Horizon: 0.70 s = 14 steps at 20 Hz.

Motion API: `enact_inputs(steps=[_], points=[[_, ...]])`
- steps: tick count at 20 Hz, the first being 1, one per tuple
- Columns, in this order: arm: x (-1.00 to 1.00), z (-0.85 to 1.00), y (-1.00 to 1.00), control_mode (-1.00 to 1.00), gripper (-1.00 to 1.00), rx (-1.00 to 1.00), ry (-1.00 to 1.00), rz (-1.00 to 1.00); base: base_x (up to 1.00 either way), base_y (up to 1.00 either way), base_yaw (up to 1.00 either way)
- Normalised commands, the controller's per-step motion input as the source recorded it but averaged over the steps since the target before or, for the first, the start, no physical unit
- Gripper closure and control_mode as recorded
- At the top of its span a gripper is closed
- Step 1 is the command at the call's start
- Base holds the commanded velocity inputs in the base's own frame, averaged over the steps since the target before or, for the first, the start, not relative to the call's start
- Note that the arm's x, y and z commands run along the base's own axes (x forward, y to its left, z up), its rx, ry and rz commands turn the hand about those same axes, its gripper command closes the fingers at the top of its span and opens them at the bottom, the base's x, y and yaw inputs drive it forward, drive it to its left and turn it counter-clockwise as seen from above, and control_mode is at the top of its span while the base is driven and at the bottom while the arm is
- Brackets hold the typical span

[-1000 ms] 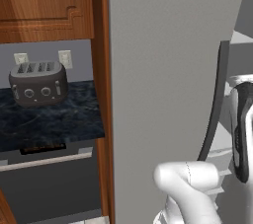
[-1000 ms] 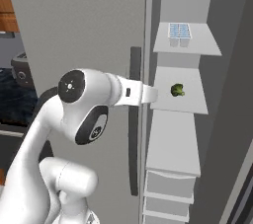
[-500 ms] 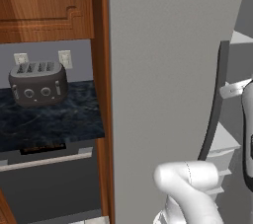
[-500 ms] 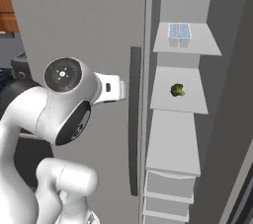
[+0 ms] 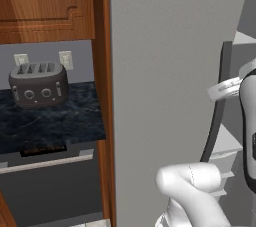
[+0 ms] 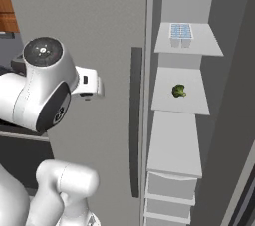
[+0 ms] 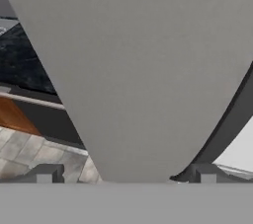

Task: Open the freezer door, pick up the ice cube tray from the freezer, and place it on the dining counter.

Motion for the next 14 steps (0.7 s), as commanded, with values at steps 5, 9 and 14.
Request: enact_inputs(steps=[5, 9, 14], points=[[-0.01, 0.09, 0.05, -1.00, -1.00, 0.04, 0.04, 0.00, 0.00, 0.00, 0.00], [0.00, 0.01, 0.03, -1.00, -1.00, 0.02, 0.00, -0.06, 0.00, 0.00, 0.00], [0.00, 0.00, 0.33, -1.00, -1.00, 0.00, -0.02, -0.17, 0.00, 0.00, 0.00]])
